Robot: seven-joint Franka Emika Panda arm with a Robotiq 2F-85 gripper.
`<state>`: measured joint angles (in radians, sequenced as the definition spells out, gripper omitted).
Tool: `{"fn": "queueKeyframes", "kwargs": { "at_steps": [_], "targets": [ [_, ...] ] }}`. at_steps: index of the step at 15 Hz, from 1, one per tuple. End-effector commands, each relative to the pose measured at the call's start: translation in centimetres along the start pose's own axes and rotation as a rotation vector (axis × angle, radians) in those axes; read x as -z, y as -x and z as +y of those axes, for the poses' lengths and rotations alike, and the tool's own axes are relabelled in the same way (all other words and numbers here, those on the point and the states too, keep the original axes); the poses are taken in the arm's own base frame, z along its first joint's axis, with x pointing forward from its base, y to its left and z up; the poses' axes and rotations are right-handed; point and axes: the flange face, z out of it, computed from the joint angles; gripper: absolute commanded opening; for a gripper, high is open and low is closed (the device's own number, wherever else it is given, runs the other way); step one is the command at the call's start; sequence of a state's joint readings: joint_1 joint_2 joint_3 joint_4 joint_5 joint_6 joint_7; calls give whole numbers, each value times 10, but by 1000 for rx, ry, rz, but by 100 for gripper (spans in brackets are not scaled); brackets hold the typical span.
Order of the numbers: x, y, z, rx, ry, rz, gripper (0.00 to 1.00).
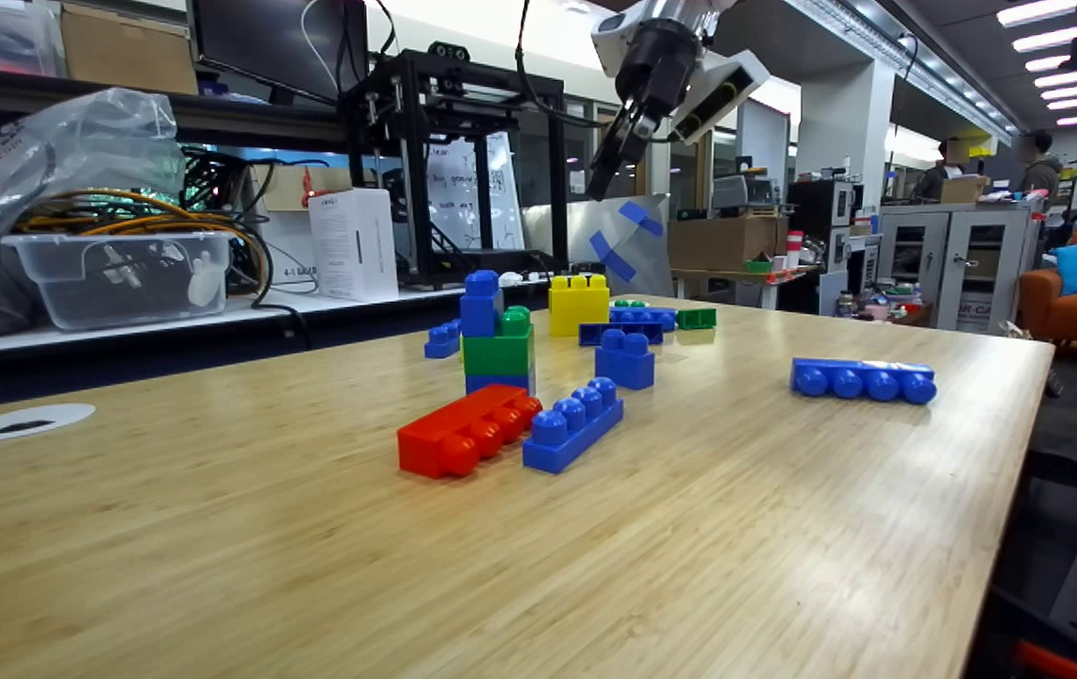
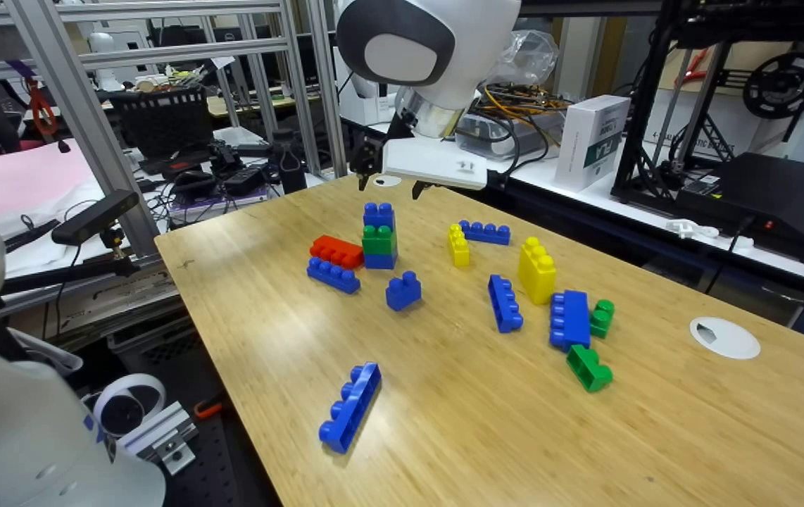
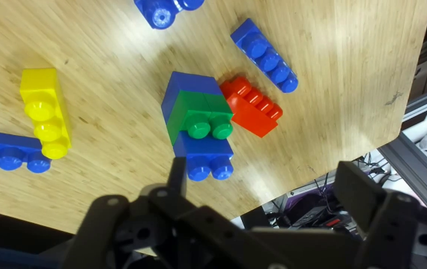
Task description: Stack the blue block on the blue and green blocks.
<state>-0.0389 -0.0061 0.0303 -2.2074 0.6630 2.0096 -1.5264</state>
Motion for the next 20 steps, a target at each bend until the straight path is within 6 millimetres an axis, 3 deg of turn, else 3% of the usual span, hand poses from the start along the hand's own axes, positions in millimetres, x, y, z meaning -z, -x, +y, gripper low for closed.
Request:
{"fn": "queueKeyframes", "kwargs": {
  "at_steps": [1, 8, 14, 20],
  "targets": [
    [-21, 1, 12, 60, -6, -9, 100],
    [-84, 13, 32, 164, -39, -103, 100],
    [-99, 10, 34, 268, 3, -264, 100],
    [-113, 14, 36, 330, 11, -315, 100]
  ]
}}
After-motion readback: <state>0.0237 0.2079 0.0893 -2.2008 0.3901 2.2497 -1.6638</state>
